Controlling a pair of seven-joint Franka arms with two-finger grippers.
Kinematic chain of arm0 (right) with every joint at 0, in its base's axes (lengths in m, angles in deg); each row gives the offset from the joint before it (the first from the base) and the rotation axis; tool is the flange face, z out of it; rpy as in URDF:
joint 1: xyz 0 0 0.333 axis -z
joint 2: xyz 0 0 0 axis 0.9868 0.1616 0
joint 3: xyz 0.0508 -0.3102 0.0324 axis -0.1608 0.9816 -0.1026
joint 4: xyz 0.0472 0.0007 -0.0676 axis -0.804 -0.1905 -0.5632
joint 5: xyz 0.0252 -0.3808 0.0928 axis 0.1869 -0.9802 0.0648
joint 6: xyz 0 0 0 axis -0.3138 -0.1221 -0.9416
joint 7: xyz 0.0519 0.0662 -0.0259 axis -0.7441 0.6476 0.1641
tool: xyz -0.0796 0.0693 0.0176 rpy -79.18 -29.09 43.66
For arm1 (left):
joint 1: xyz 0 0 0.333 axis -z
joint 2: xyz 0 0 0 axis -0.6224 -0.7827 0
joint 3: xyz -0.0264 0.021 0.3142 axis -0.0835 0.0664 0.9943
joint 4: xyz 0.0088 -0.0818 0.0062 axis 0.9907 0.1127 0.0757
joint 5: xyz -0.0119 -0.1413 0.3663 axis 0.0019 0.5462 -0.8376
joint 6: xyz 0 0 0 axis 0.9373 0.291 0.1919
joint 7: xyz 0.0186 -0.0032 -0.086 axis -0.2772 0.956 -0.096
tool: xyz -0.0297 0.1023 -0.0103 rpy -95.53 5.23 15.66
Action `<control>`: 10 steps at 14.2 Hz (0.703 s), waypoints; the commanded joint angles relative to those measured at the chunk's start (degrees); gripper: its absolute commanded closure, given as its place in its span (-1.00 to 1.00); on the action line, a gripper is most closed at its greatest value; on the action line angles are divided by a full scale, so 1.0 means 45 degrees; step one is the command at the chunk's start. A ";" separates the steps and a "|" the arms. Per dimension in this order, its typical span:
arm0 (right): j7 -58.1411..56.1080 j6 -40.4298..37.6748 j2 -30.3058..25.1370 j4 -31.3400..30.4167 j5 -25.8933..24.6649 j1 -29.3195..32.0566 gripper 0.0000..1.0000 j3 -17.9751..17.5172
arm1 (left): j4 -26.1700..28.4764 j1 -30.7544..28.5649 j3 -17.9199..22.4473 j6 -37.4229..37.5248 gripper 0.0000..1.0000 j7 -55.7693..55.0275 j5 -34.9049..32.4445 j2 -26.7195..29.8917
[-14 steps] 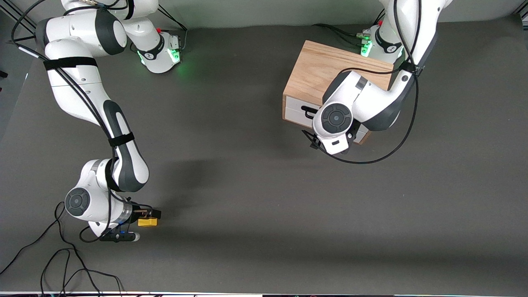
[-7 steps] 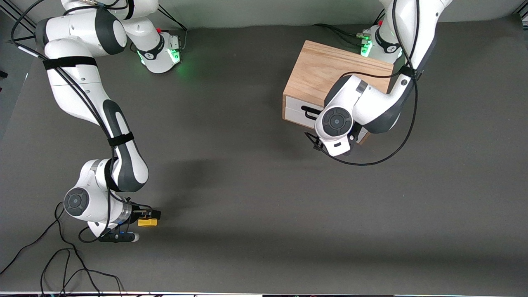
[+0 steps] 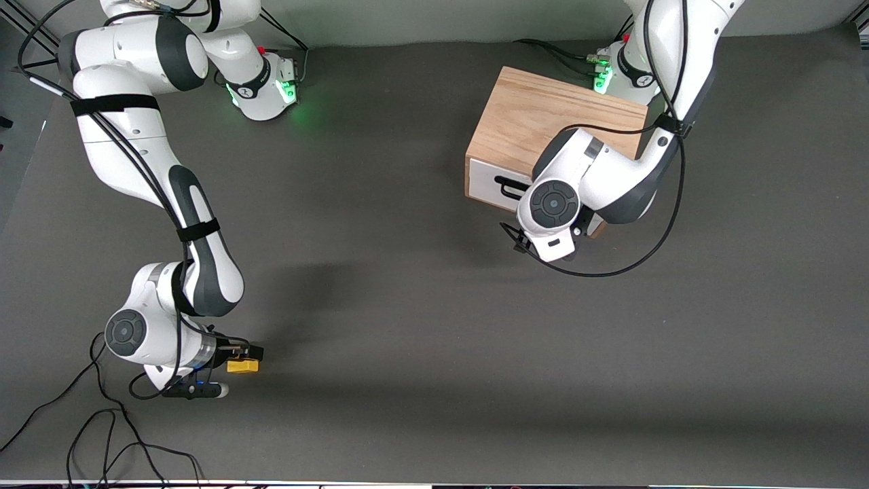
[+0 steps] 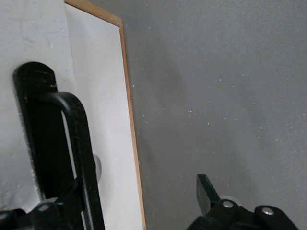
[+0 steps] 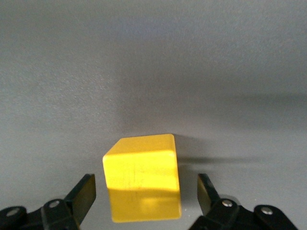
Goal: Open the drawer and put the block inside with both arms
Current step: 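Pull the drawer open with the left gripper while the right gripper grasps the cube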
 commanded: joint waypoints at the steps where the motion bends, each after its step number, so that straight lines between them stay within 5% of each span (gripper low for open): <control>1: -0.0198 0.0080 0.0119 0.0002 0.0107 0.0023 -0.40 -0.0001 | -0.0918 0.0148 -0.0001 0.0003 -0.99 -0.0198 -0.0383 -0.0560; 4: -0.0178 0.0080 0.0119 0.0022 0.0088 0.0043 0.58 -0.0001 | -0.1932 0.0207 -0.0001 0.0139 -0.99 -0.0218 -0.0656 -0.1126; 6: -0.0217 0.0080 0.0119 0.0022 0.0088 0.0043 0.97 0.0019 | -0.2461 0.0362 -0.0001 0.0101 -0.99 -0.0432 -0.0715 -0.1459; 10: -0.0042 -0.0037 -0.0115 0.0061 0.0127 0.0043 1.00 0.0019 | -0.3495 0.0597 -0.0001 0.0062 -0.99 -0.0862 -0.1397 -0.2298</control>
